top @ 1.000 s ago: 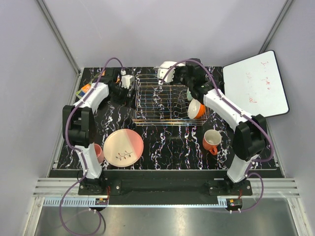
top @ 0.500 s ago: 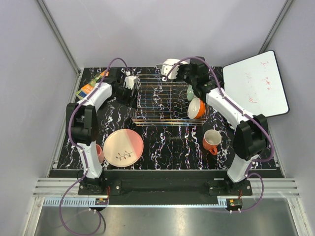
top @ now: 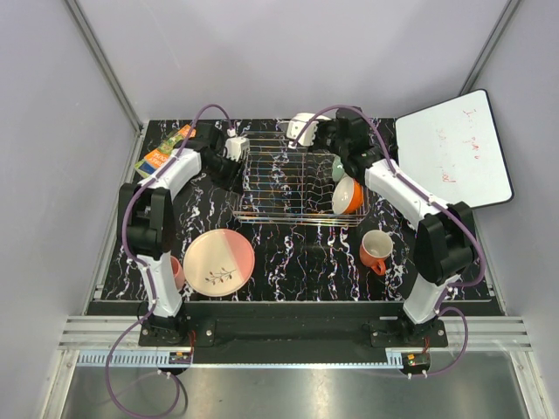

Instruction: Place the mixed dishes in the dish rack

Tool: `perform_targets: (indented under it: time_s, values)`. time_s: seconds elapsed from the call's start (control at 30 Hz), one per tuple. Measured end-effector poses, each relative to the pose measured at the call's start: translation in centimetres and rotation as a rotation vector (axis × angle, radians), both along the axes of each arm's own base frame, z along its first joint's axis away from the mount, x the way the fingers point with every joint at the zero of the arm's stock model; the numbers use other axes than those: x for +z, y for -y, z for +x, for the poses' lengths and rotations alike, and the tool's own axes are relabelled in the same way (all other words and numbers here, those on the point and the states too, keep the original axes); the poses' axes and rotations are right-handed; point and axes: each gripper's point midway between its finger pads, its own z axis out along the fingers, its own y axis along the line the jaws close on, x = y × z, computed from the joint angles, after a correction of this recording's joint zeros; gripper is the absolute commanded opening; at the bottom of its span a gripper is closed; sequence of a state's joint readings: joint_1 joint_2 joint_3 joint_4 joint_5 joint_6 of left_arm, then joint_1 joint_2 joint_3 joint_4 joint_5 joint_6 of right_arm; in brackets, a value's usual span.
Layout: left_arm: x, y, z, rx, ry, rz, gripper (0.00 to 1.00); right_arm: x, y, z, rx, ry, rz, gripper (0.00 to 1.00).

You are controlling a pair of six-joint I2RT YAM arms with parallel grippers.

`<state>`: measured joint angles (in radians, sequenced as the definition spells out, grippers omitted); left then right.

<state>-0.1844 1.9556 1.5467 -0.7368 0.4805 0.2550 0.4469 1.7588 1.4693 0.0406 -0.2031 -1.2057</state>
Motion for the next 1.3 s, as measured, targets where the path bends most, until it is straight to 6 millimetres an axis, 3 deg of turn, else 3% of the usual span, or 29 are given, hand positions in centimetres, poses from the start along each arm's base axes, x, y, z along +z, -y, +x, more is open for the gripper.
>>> perform_targets:
  time_s: [0.27, 0.57, 0.9, 1.17, 1.3]
  values:
    - [0.0, 0.0, -0.2, -0.006, 0.011, 0.009, 0.27, 0.6, 0.4, -0.8, -0.001, 0.003, 0.01, 0.0]
    - [0.0, 0.1, -0.4, -0.022, 0.026, 0.031, 0.25, 2.2, 1.4, -3.1, -0.004, 0.021, 0.034, 0.0]
    - [0.0, 0.3, -0.4, -0.036, 0.039, 0.056, 0.2, 0.9, 2.3, -4.6, -0.009, -0.025, 0.022, 0.0]
    - [0.0, 0.3, -0.3, -0.037, 0.043, 0.067, 0.25, -0.3, 3.7, -4.9, -0.012, -0.053, -0.022, 0.0]
    - [0.0, 0.3, -0.3, -0.037, 0.043, 0.068, 0.37, -0.5, 4.9, -4.4, -0.031, -0.051, -0.044, 0.0]
